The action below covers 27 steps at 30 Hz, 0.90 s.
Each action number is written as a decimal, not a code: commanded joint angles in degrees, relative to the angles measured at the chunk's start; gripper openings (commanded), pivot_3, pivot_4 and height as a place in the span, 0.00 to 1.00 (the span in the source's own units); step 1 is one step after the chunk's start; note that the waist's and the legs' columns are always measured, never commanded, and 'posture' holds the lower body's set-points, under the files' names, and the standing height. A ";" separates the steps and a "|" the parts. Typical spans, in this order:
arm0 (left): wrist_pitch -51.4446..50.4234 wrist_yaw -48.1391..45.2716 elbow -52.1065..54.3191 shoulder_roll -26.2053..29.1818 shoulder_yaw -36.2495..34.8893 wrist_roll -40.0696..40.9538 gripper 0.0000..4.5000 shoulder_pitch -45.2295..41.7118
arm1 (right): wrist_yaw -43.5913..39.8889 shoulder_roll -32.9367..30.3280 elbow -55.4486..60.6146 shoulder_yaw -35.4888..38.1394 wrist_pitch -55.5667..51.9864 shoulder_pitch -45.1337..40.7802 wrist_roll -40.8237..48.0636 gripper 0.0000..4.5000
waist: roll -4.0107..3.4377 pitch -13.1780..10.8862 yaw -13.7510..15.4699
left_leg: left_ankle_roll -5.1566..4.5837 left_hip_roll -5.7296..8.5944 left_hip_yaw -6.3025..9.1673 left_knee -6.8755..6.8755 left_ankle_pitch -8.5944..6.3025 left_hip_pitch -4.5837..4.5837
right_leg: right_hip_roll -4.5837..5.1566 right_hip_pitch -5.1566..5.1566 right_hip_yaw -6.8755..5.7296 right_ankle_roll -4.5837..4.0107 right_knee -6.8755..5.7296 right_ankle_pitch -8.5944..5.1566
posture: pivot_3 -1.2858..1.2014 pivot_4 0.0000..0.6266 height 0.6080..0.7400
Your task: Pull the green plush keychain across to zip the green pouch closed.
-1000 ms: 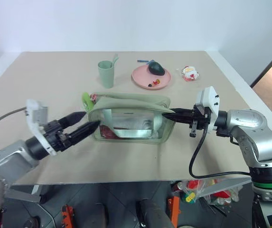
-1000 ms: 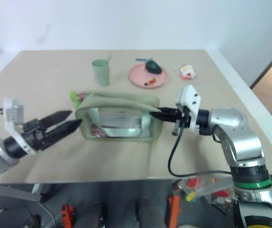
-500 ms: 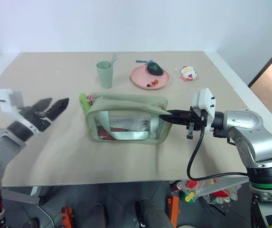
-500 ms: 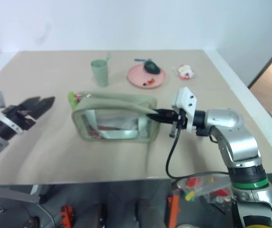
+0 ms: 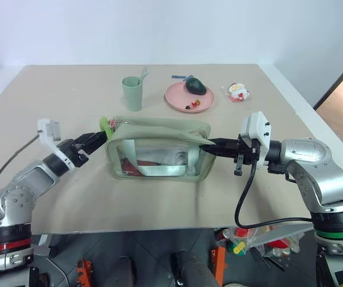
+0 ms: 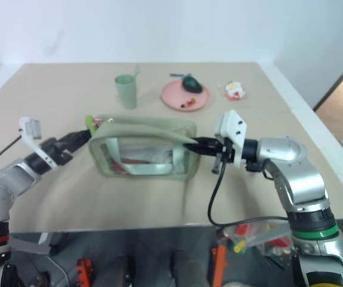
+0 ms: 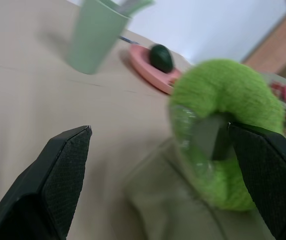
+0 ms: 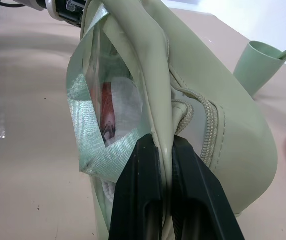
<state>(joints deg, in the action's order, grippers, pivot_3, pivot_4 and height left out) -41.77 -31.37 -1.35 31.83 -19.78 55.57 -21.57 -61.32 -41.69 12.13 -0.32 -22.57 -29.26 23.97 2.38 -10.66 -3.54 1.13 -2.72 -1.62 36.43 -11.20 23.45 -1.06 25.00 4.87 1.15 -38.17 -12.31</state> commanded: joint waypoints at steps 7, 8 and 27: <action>1.17 -4.80 -4.62 -0.37 -0.43 -2.88 0.35 -4.01 | -0.07 -0.91 2.26 -0.09 1.17 0.59 -0.68 0.00 | 0.00 0.00 0.01 | 0.00 -0.01 0.03 -0.02 0.00 0.01 | 0.00 0.00 -0.03 0.12 0.00 0.07 | 0.52 0.24 1.00; 1.04 -5.14 -4.73 -0.42 -0.53 -2.89 0.27 -4.16 | -0.08 -0.95 2.26 -0.09 1.23 0.62 -0.78 0.00 | 0.00 0.00 0.03 | 0.00 -0.01 0.03 -0.02 0.00 0.01 | 0.00 0.00 -0.03 0.13 0.00 0.07 | 0.52 0.24 1.00; -12.23 -0.46 13.74 7.99 0.26 7.37 0.00 -19.88 | -1.18 -2.59 0.11 0.08 2.09 -0.17 -1.60 0.00 | 0.20 -0.10 0.20 | 0.00 0.08 0.06 0.00 0.00 0.12 | 0.10 0.01 -0.05 0.28 0.03 0.05 | 0.52 0.24 1.00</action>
<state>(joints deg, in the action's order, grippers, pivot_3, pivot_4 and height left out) -53.70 -32.32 10.43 39.76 -20.64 62.48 -39.92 -62.15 -43.47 12.09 -0.34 -20.94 -28.90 22.77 2.59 -10.76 -3.34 1.14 -2.63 -1.56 36.43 -11.20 23.57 -0.96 25.01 4.83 1.42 -38.14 -12.26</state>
